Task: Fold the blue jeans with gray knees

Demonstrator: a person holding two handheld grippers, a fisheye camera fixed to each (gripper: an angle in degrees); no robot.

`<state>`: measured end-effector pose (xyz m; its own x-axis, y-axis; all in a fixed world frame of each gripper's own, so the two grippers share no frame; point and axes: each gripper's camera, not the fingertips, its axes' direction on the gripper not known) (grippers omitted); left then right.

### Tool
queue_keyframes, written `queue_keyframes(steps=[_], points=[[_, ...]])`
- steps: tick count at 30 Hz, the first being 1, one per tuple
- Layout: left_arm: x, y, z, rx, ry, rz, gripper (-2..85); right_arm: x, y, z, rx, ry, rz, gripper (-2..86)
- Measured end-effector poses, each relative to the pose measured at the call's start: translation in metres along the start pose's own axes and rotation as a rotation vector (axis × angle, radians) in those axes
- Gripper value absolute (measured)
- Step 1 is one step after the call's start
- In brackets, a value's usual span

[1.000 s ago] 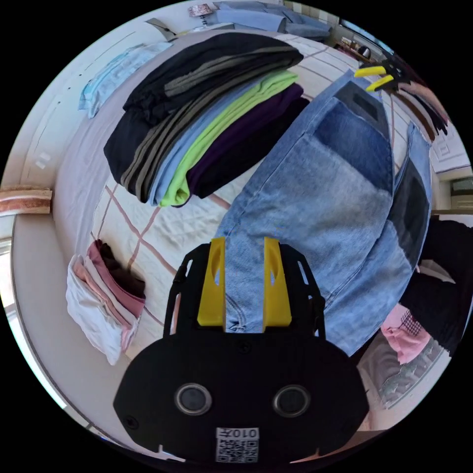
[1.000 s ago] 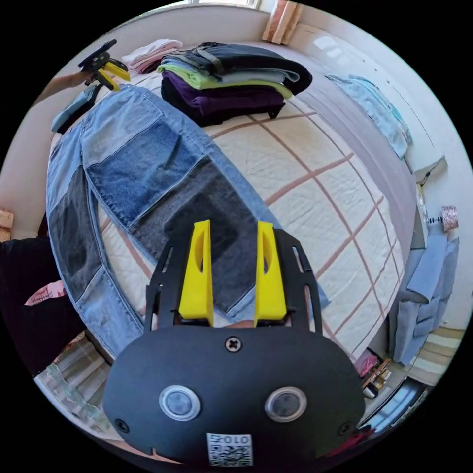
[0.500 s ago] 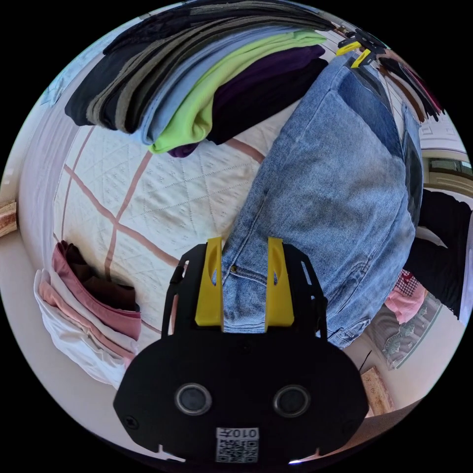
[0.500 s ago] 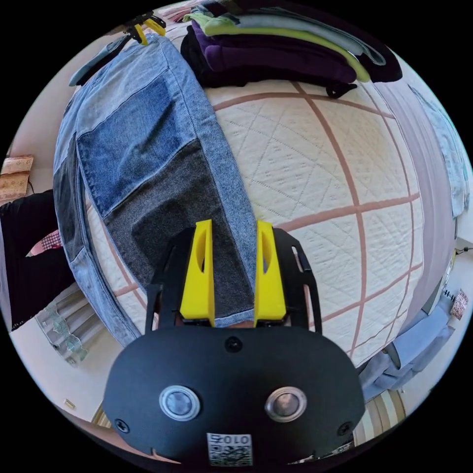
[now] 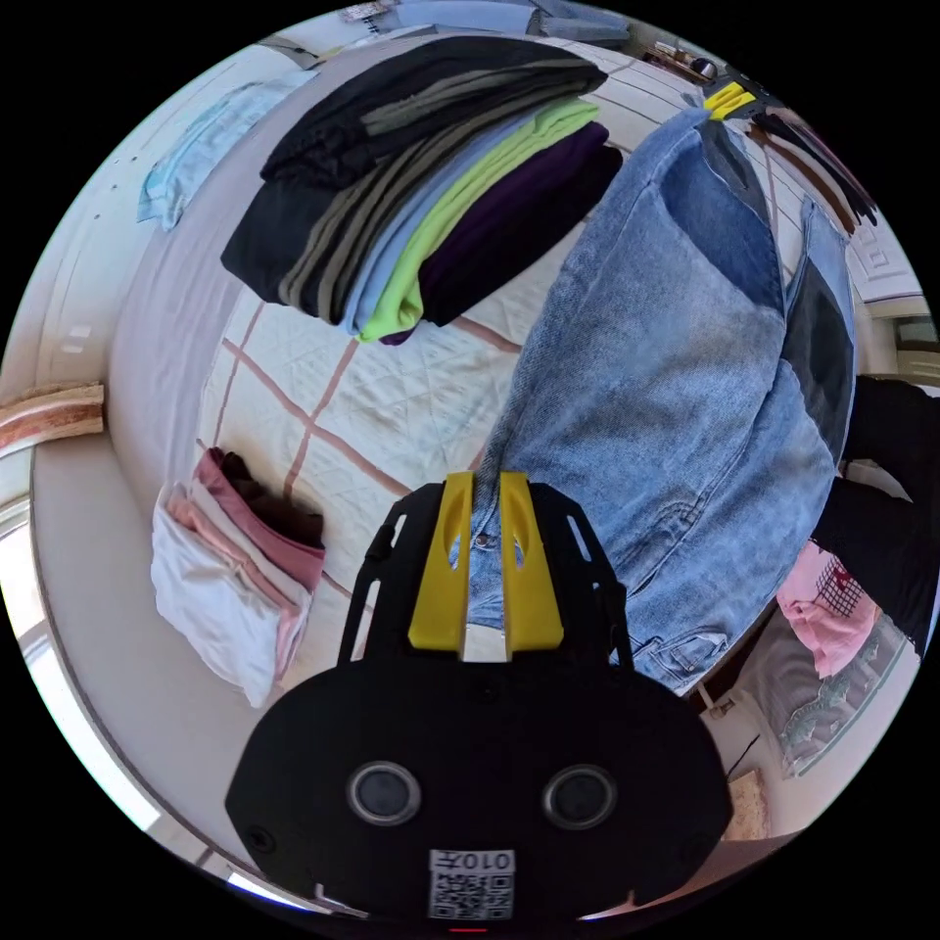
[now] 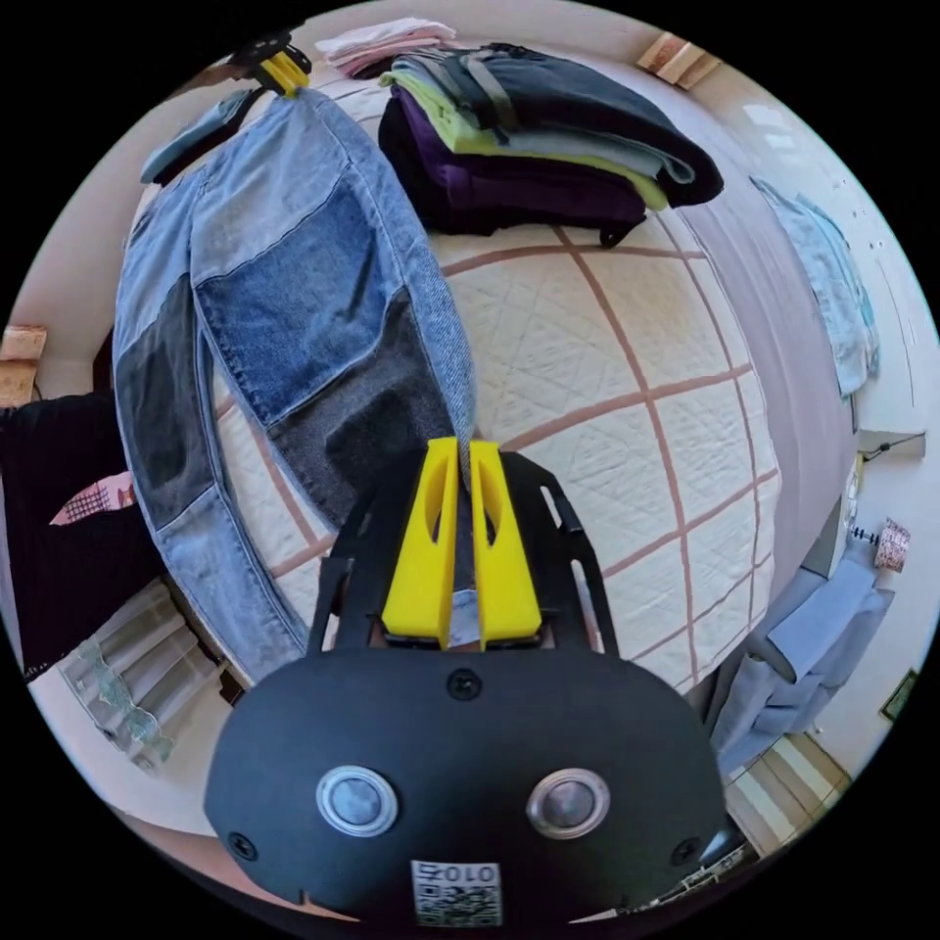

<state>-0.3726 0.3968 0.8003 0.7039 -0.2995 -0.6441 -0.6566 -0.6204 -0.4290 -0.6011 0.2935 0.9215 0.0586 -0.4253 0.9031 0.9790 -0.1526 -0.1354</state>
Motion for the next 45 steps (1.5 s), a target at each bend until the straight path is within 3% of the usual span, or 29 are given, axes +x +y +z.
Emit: queue_keyframes(steps=[7,10,16,26,30,34,40,45], points=[[0.122,0.097,-0.074,0.149,-0.133,-0.129,4.7,-0.119,0.102,-0.078,0.163,0.091,0.084,2.0],[0.187,0.121,-0.049,0.061,-0.068,-0.177,3.8,-0.184,0.136,-0.057,0.132,-0.027,0.213,2.1],[0.267,0.123,0.043,-0.208,0.101,-0.154,3.0,-0.263,0.132,0.043,-0.175,-0.149,0.355,2.2],[0.275,0.14,0.038,-0.119,0.064,-0.161,3.1,-0.274,0.18,0.025,-0.04,-0.178,0.467,2.2],[0.287,0.138,0.059,-0.133,0.067,-0.18,3.4,-0.291,0.185,0.057,-0.103,-0.172,0.482,2.8],[0.301,0.122,0.094,-0.261,0.107,-0.155,3.8,-0.303,0.191,0.093,-0.185,-0.223,0.535,4.0],[0.306,0.127,0.089,-0.263,0.19,-0.219,3.9,-0.309,0.234,0.079,-0.048,-0.375,0.684,7.5],[0.32,0.148,0.074,-0.231,0.282,-0.359,3.2,-0.304,0.277,0.051,0.097,-0.227,0.898,11.1]])
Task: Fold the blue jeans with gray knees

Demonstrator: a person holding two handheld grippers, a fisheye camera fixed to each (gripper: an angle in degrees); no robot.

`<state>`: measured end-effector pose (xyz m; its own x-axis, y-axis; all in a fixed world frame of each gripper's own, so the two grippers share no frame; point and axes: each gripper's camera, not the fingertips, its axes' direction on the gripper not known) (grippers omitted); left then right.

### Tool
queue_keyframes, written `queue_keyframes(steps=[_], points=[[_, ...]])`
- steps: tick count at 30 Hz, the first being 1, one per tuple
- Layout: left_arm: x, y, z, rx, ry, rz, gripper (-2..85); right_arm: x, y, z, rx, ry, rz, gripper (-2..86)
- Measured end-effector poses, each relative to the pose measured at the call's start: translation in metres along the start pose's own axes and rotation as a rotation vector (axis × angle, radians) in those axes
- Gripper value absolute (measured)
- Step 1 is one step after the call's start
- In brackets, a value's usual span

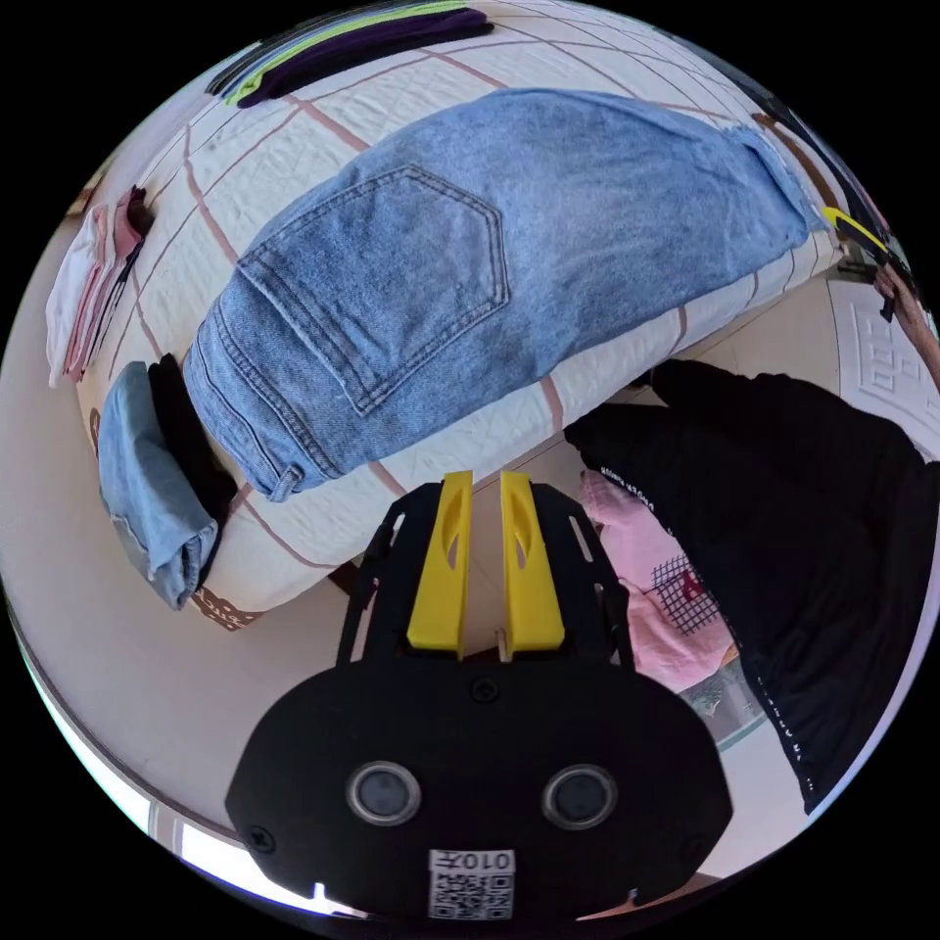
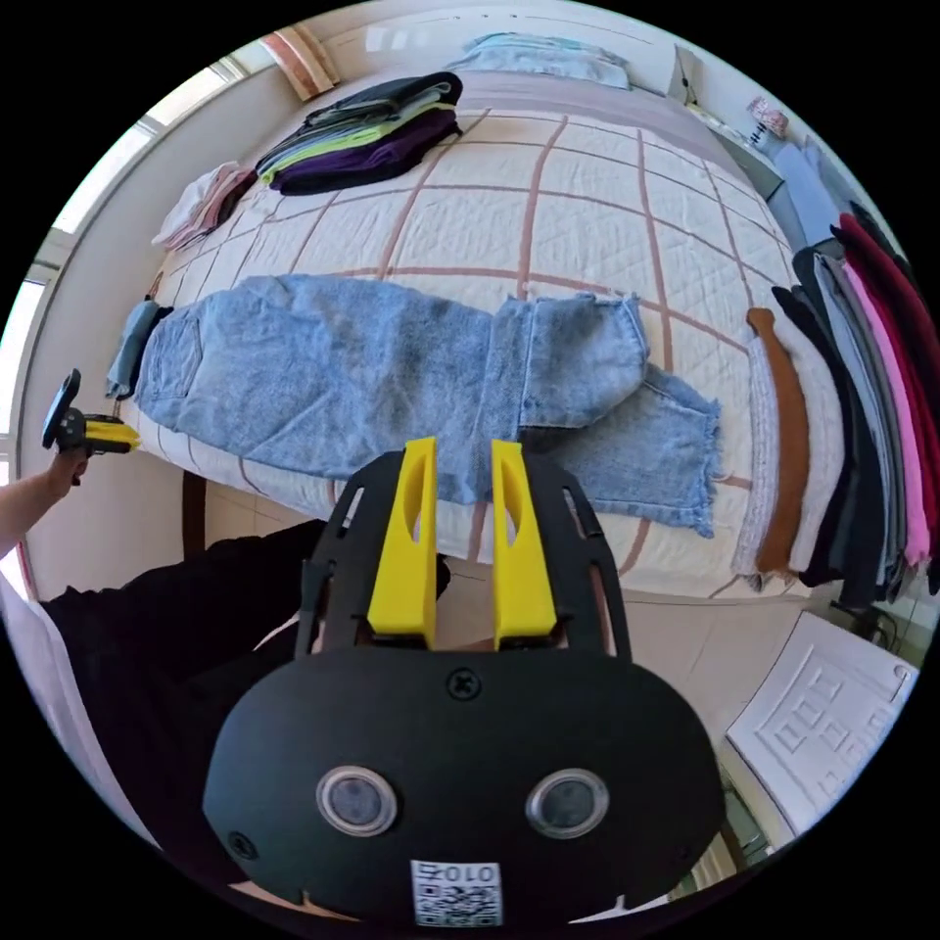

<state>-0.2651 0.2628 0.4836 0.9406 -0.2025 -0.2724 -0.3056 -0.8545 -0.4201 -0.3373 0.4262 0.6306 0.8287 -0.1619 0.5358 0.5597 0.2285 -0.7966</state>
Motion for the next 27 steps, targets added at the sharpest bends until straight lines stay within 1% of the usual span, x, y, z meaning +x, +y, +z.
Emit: queue_keyframes(steps=[2,3,5,7,9,10,11,13,15,17,18,21,22,24,27], points=[[0.007,0.002,-0.012,0.085,0.057,-0.078,2.1,0.009,-0.008,0.0,0.055,0.085,0.079,13.6],[0.009,-0.001,-0.014,0.099,0.073,-0.094,1.8,0.013,-0.018,0.004,0.083,0.122,0.111,14.9],[0.021,-0.018,-0.021,0.153,0.139,-0.117,0.9,0.016,-0.039,0.017,0.071,0.134,0.145,15.5],[0.031,-0.036,-0.028,0.195,0.177,-0.114,0.5,0.015,-0.059,0.036,-0.005,0.12,0.145,13.9],[0.042,-0.053,-0.037,0.228,0.197,-0.085,0.2,0.017,-0.068,0.063,-0.102,0.145,0.136,8.6],[0.048,-0.063,-0.044,0.25,0.193,-0.062,0.0,0.022,-0.066,0.067,-0.113,0.147,0.158,6.9],[0.052,-0.071,-0.05,0.263,0.191,-0.034,-0.1,0.036,-0.059,0.065,-0.108,0.142,0.214,5.5],[0.057,-0.081,-0.056,0.273,0.191,0.006,-0.2,0.062,-0.038,0.044,-0.001,0.103,0.312,4.6],[0.058,-0.088,-0.059,0.278,0.193,0.04,-0.2,0.1,0.01,0.013,0.2,0.066,0.445,4.6],[0.06,-0.099,-0.056,0.259,0.194,0.074,-0.2,0.134,0.05,0.012,0.207,0.004,0.58,5.5],[0.061,-0.102,-0.055,0.255,0.196,0.079,-0.2,0.156,0.075,0.024,0.172,-0.074,0.648,7.3],[0.064,-0.116,-0.052,0.245,0.225,0.082,-0.3,0.192,0.124,0.061,0.056,-0.19,0.798,12.3],[0.066,-0.121,-0.052,0.25,0.236,0.077,-0.3,0.197,0.131,0.065,0.048,-0.209,0.824,12.8],[0.068,-0.127,-0.054,0.257,0.256,0.073,-0.3,0.209,0.149,0.065,0.137,-0.264,0.881,14.1],[0.076,-0.135,-0.054,0.242,0.265,0.095,-0.3,0.216,0.148,0.055,0.244,-0.221,0.857,14.9]])
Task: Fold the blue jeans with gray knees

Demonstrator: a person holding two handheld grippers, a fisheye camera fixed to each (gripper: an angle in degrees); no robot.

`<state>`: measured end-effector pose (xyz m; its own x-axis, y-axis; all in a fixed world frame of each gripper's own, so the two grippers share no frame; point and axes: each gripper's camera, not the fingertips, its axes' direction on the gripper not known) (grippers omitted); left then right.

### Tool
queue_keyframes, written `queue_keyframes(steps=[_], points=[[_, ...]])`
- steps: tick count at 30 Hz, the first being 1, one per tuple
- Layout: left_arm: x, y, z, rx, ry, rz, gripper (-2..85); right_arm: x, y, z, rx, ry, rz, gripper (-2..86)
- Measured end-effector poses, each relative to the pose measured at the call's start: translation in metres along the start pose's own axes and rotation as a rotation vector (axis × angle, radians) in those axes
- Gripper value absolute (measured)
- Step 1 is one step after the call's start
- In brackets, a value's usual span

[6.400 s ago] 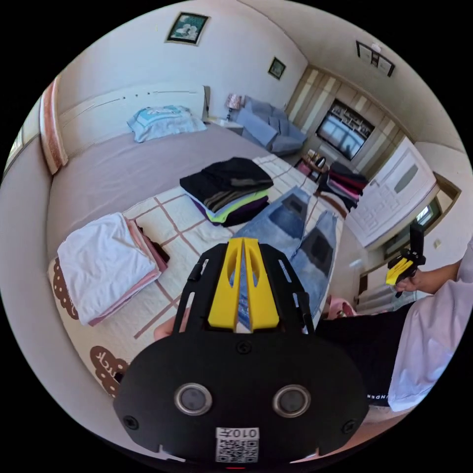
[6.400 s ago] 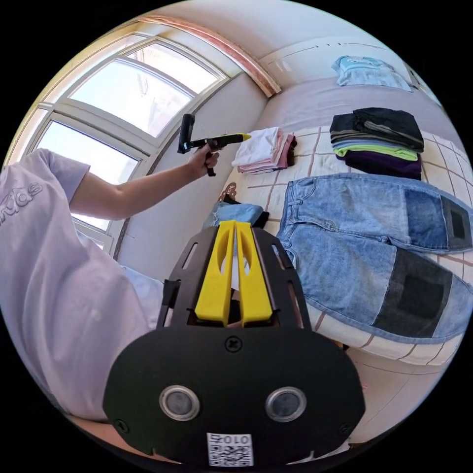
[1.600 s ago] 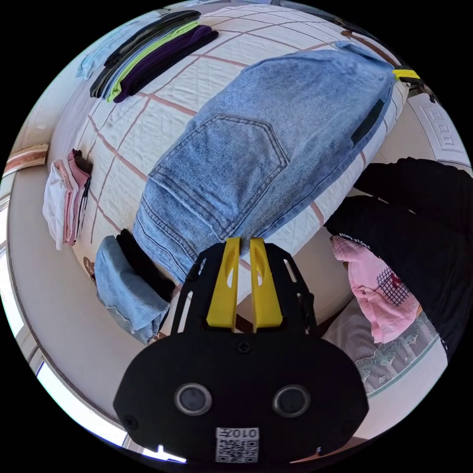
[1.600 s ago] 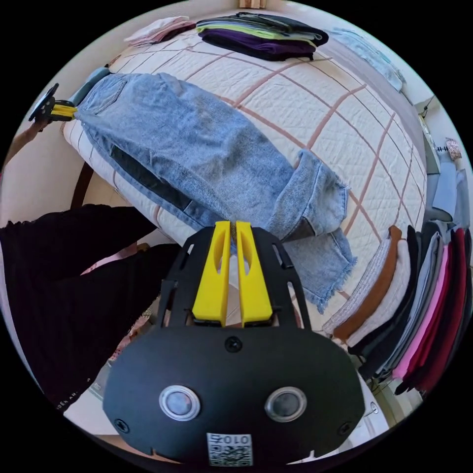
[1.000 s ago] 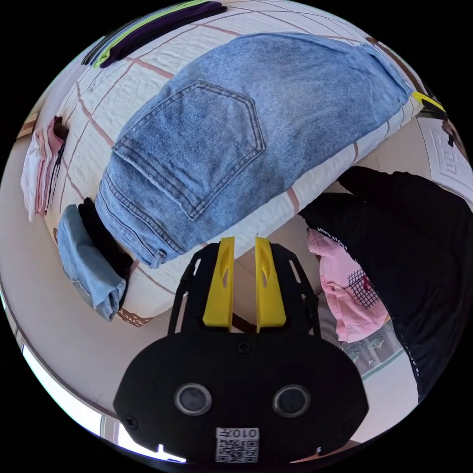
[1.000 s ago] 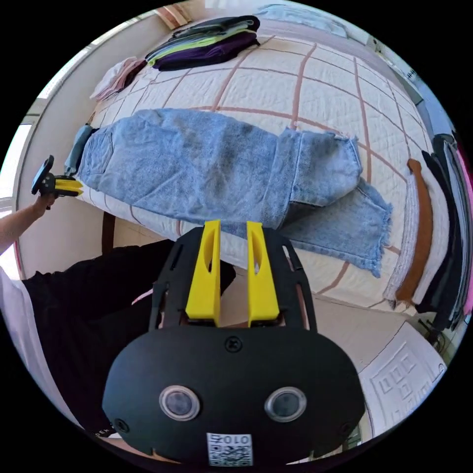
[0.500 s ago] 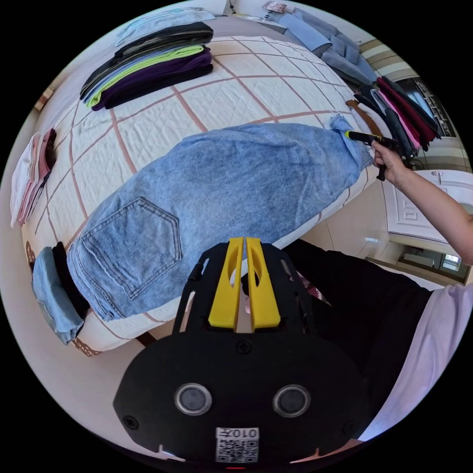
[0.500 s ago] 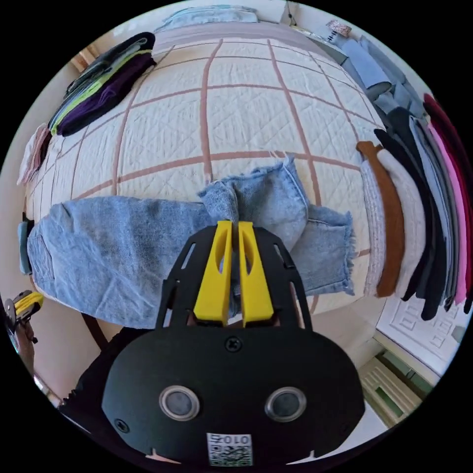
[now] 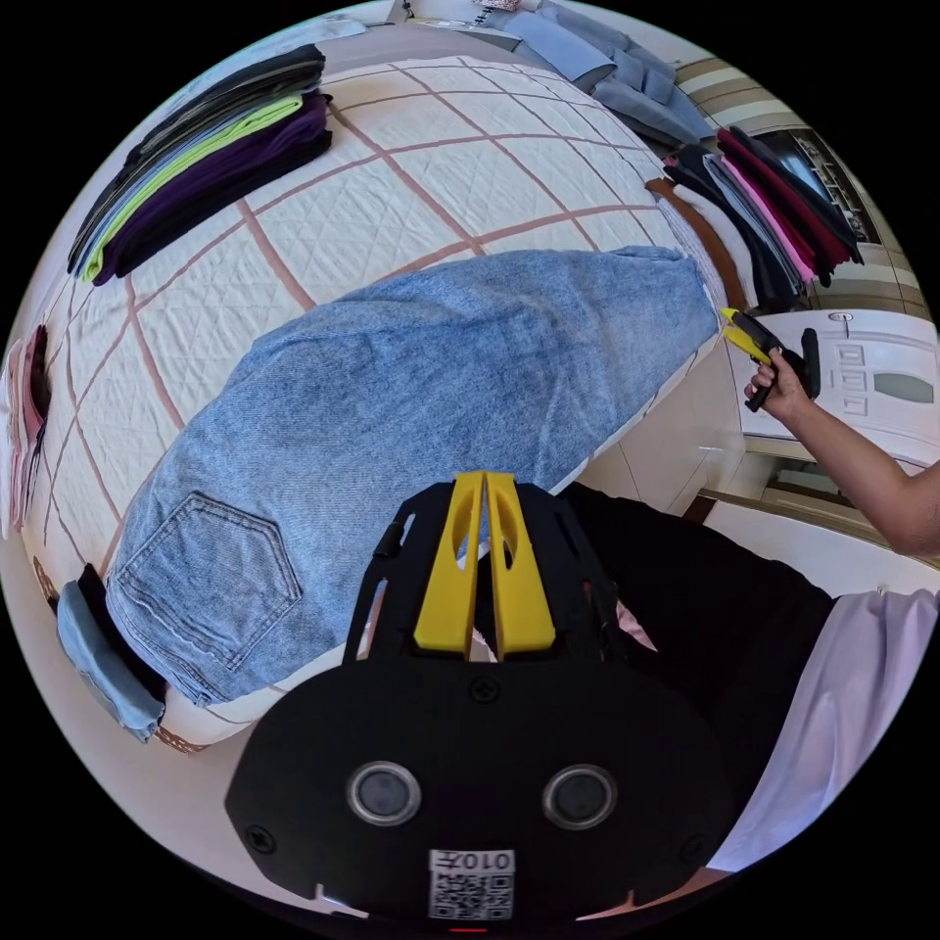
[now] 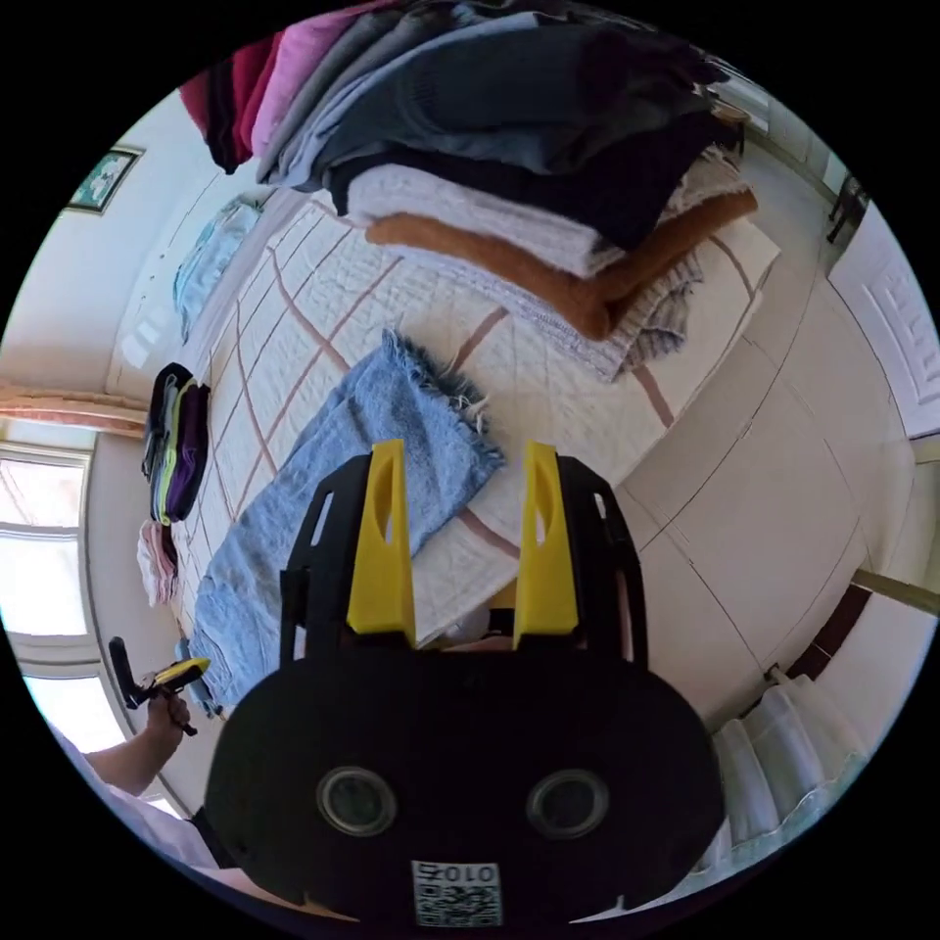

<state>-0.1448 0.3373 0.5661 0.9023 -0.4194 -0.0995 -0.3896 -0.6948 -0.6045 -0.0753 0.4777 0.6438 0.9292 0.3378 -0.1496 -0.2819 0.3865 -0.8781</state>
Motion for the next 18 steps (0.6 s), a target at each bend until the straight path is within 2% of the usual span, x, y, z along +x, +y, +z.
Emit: queue_keyframes(steps=[4,7,8,9,10,12,14,18], points=[[0.009,-0.008,0.003,-0.02,-0.014,0.045,-0.2,-0.019,-0.02,0.014,-0.035,0.096,-0.169,14.1],[0.012,-0.011,0.005,-0.016,0.0,0.043,-0.2,-0.04,-0.031,0.04,-0.146,0.116,-0.318,8.7],[0.013,-0.012,0.006,-0.018,0.012,0.041,-0.3,-0.053,-0.032,0.045,-0.183,0.164,-0.366,5.2],[0.014,-0.012,0.006,-0.019,0.017,0.042,-0.3,-0.069,-0.034,0.045,-0.193,0.277,-0.419,4.3],[0.015,-0.012,0.007,-0.019,0.019,0.044,-0.2,-0.078,-0.035,0.042,-0.201,0.297,-0.452,3.8],[0.017,-0.012,0.007,-0.018,0.016,0.049,-0.2,-0.102,-0.039,0.007,-0.06,0.26,-0.529,3.0],[0.015,-0.011,0.008,-0.014,-0.002,0.042,-0.2,-0.104,-0.04,-0.012,0.006,0.262,-0.511,2.8],[0.003,-0.007,0.016,-0.026,-0.031,-0.03,-0.1,-0.104,-0.035,0.037,-0.079,0.44,-0.561,3.3]])
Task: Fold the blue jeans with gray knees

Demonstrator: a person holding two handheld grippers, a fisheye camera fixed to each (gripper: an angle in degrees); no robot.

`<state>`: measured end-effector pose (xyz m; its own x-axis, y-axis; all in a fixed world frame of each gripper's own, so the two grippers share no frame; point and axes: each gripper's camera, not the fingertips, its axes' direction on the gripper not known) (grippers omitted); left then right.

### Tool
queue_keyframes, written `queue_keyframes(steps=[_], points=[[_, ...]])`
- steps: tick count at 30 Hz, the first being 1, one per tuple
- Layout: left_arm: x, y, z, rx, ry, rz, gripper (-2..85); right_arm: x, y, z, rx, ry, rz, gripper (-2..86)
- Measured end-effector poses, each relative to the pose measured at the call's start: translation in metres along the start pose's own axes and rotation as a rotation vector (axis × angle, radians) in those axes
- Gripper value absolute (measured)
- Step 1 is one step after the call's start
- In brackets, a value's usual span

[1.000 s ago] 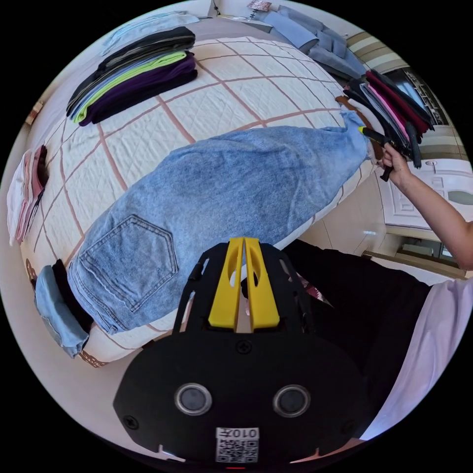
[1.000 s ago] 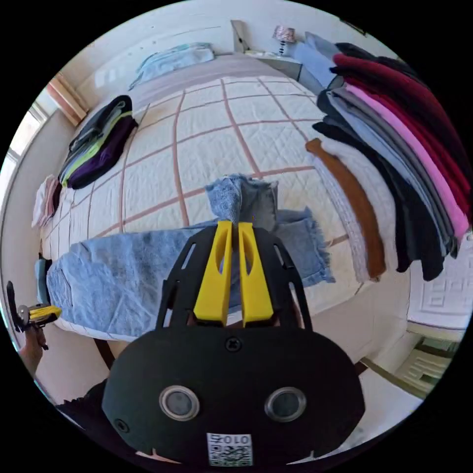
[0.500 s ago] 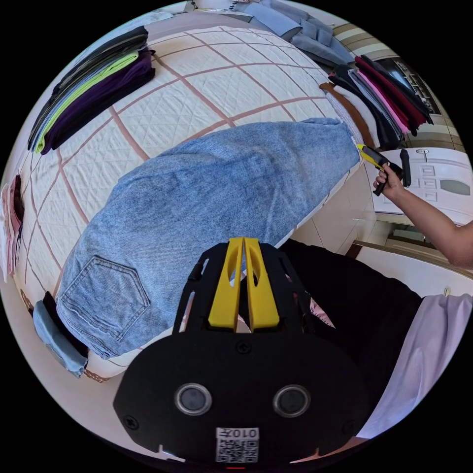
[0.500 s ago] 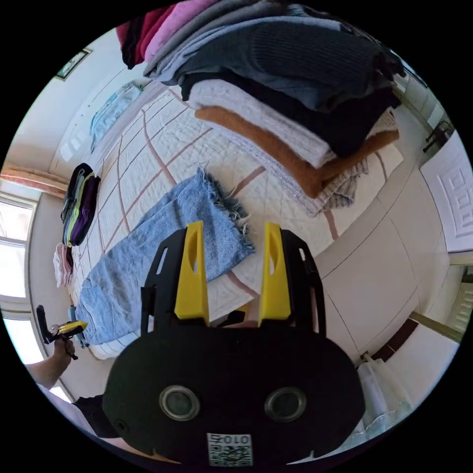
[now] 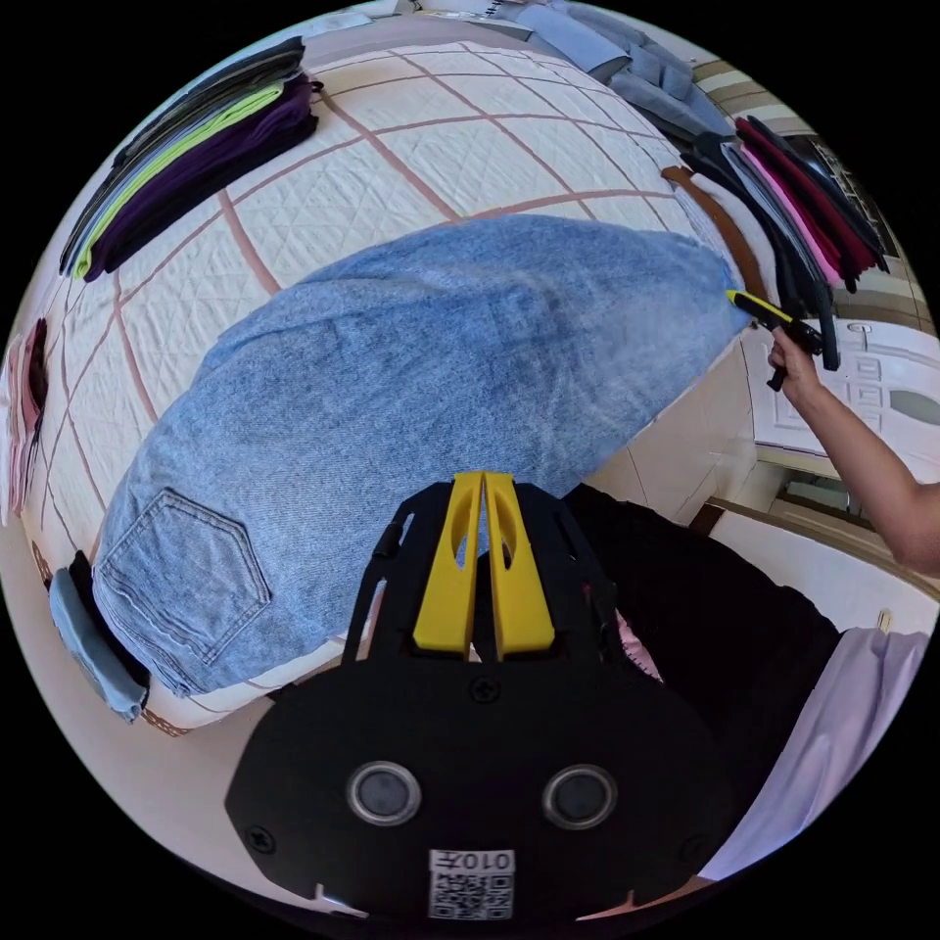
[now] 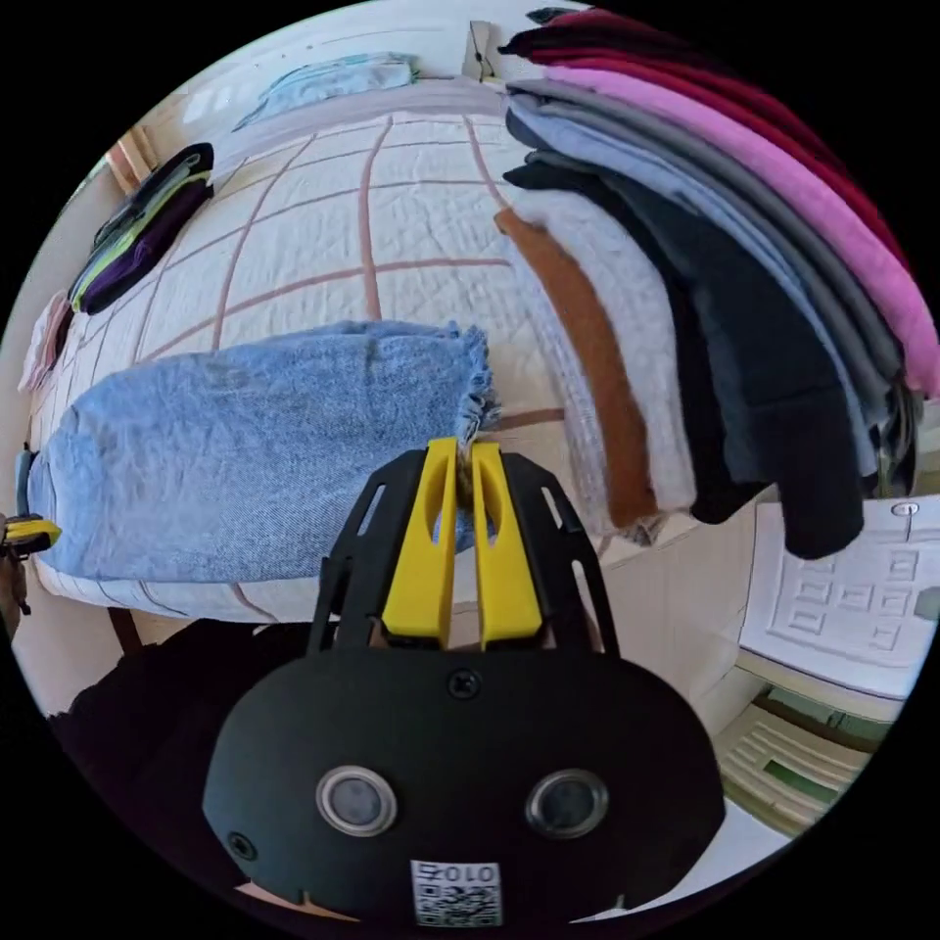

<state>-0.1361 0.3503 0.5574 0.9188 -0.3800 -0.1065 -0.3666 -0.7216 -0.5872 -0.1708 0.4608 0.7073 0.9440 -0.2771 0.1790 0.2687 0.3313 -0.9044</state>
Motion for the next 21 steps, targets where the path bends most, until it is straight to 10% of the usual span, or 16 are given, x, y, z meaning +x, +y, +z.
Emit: queue_keyframes(steps=[8,21], points=[[-0.044,0.016,-0.012,0.064,-0.188,-0.043,1.6,0.008,-0.013,-0.025,0.079,-0.07,0.111,7.7],[-0.184,0.007,-0.045,0.145,-0.284,0.206,6.3,-0.281,-0.167,-0.08,0.194,-0.54,-0.924,10.6]])
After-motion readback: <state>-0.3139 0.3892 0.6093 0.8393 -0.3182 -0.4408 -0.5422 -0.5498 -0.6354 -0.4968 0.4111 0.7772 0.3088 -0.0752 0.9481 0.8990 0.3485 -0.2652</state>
